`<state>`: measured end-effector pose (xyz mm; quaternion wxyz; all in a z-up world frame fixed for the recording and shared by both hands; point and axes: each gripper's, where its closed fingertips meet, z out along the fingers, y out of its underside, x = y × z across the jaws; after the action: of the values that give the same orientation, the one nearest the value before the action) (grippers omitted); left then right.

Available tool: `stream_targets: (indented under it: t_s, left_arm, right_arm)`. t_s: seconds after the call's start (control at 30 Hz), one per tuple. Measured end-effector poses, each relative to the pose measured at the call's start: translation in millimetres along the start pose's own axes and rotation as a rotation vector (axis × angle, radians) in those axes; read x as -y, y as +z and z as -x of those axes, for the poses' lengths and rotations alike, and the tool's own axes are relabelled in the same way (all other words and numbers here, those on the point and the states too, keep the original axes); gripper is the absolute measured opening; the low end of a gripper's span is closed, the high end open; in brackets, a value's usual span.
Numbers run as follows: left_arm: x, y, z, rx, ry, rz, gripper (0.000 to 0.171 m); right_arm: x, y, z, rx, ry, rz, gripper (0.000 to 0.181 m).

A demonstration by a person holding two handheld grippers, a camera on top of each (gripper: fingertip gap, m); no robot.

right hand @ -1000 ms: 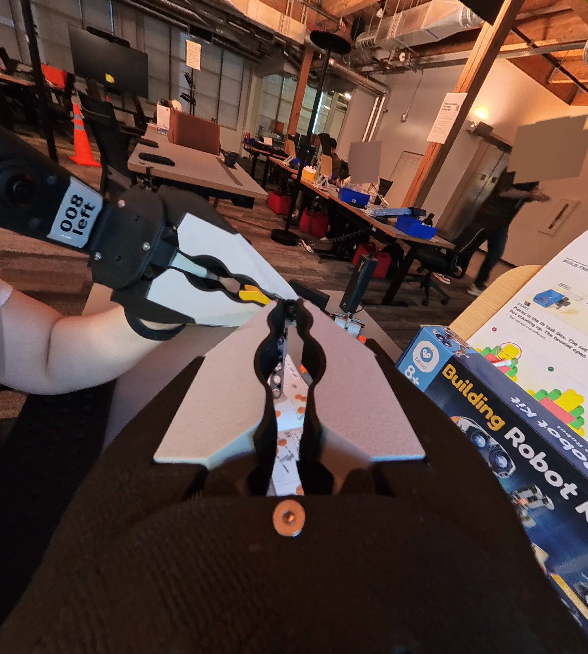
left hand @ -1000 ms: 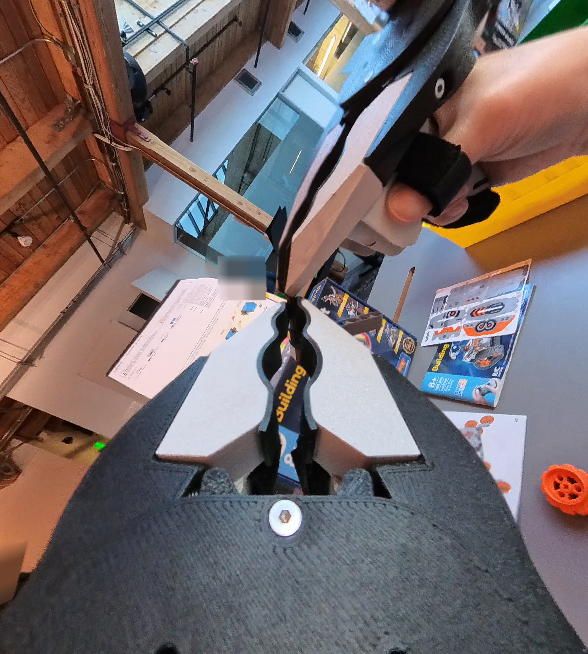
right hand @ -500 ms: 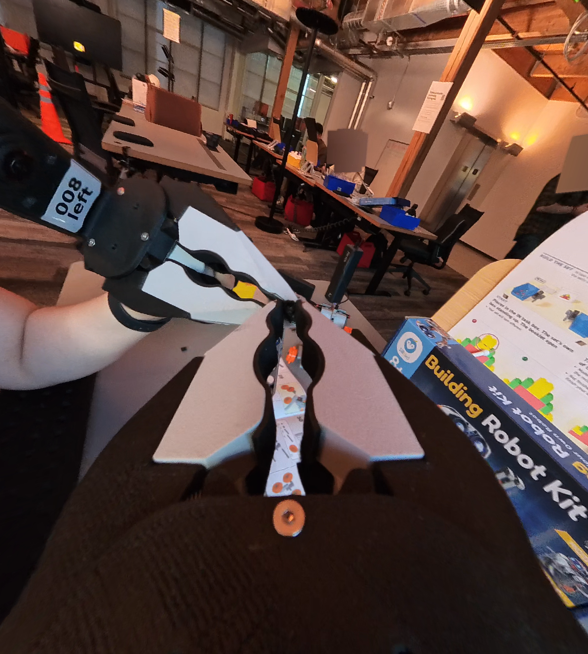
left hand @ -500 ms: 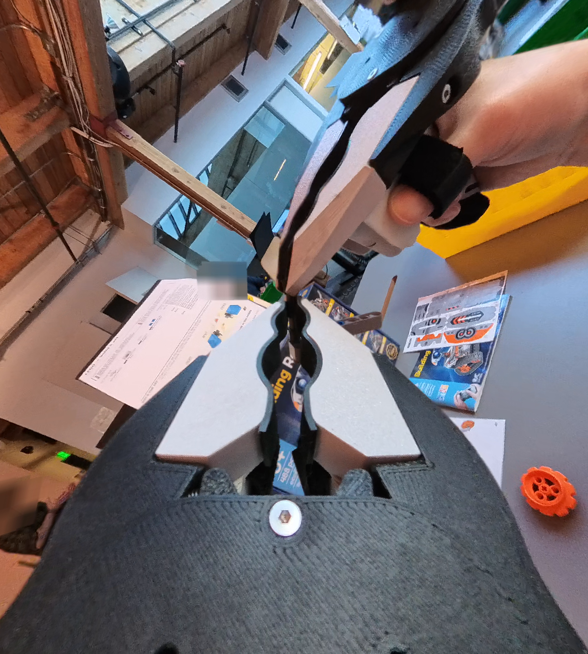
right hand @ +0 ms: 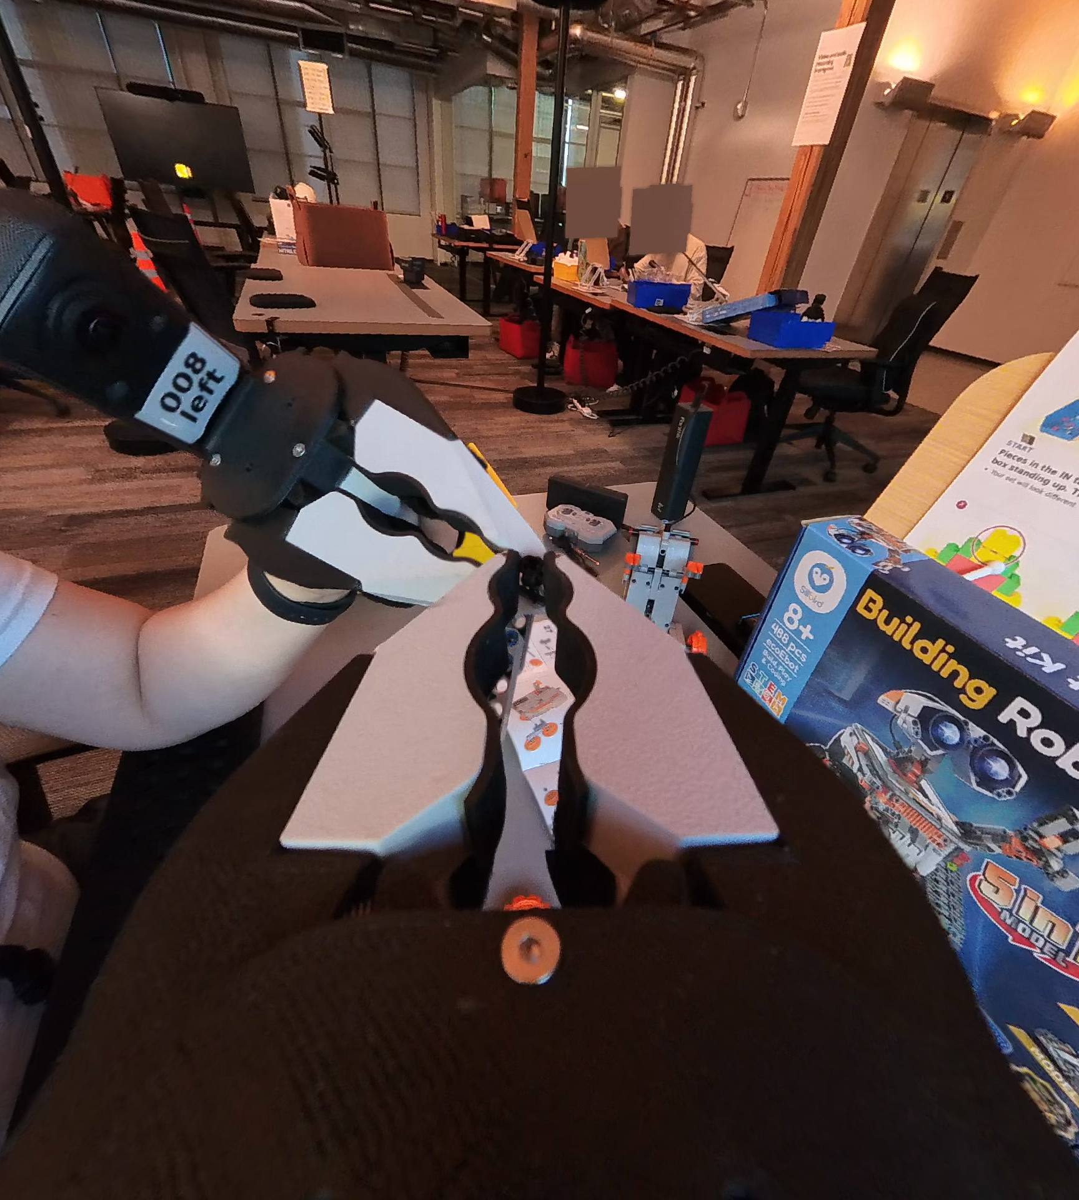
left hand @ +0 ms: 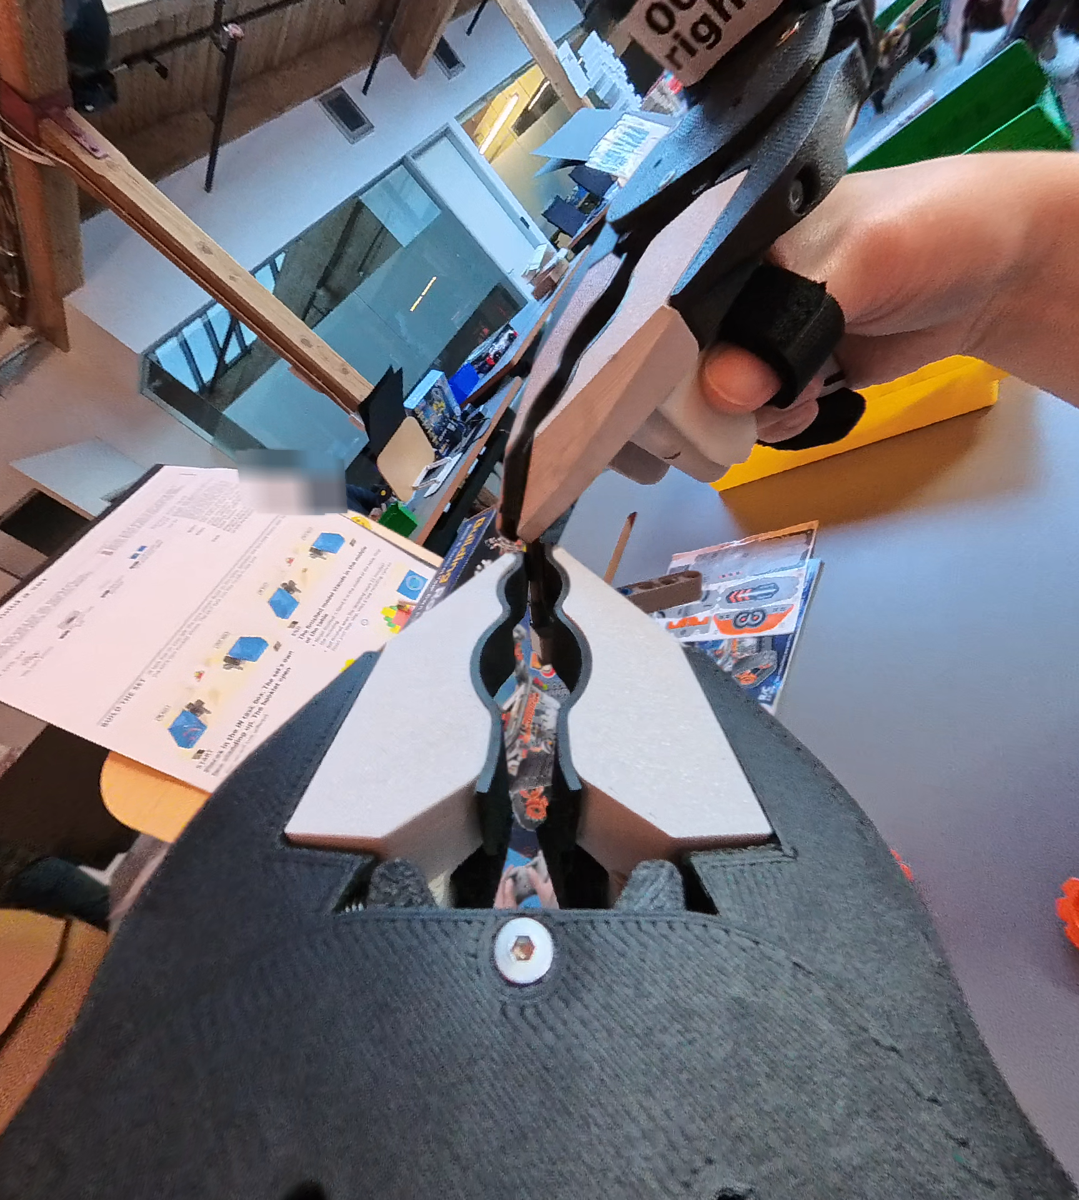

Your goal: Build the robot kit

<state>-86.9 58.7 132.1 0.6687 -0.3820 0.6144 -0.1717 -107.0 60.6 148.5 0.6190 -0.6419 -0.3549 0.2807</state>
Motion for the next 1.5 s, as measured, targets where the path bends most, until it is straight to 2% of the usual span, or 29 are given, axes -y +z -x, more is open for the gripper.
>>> stream_targets:
  t_s: [0.4, 0.6, 0.83, 0.93, 1.0, 1.07, 1.1, 1.17, 1.23, 1.33, 1.5]
  left_arm:
    - [0.1, 1.4, -1.9, -0.049, -0.085, -0.032, 0.0]
    - [1.3, 1.3, -4.6, -0.112, -0.18, -0.06, 0.001]
    - [-2.3, 2.4, -3.8, -0.123, -0.206, -0.057, 0.001]
    - [-11.7, -0.8, 1.6, -0.112, -0.186, -0.022, 0.001]
    - [-24.9, -11.5, 15.8, -0.08, -0.178, 0.029, 0.0]
    - [-36.2, -30.6, 36.0, -0.05, -0.215, 0.061, 0.001]
    - [-38.4, -42.2, 46.6, -0.036, -0.249, 0.055, 0.0]
    - [-38.9, -64.9, 63.5, -0.024, -0.314, 0.024, 0.001]
    - [-38.5, -82.9, 80.4, 0.025, -0.345, -0.004, 0.0]
    - [-33.6, -97.7, 89.5, 0.038, -0.383, -0.056, 0.001]
    - [-35.1, -101.0, 90.3, 0.047, -0.378, -0.045, 0.001]
  right_arm:
    - [-0.2, -0.3, -1.3, 0.02, 0.031, -0.014, 0.005]
    - [0.1, -0.3, -5.0, 0.051, 0.116, -0.043, 0.005]
    - [3.1, -1.4, -5.6, 0.142, 0.257, -0.103, 0.005]
    - [-5.1, -6.0, -16.6, 0.124, 0.239, -0.105, 0.005]
    - [-40.5, -6.1, -29.7, 0.081, 0.229, 0.003, 0.005]
    - [-108.2, -4.5, -40.1, 0.025, 0.181, 0.204, 0.005]
    - [-144.9, -5.2, -27.3, 0.091, 0.156, 0.278, 0.005]
    - [-218.8, -15.1, -1.5, 0.187, 0.218, 0.447, 0.005]
    - [-265.4, -23.3, 15.2, 0.226, 0.245, 0.516, 0.005]
    - [-299.1, -31.2, 27.4, 0.261, 0.249, 0.581, 0.005]
    - [-310.1, -35.5, 33.6, 0.32, 0.162, 0.626, 0.007]
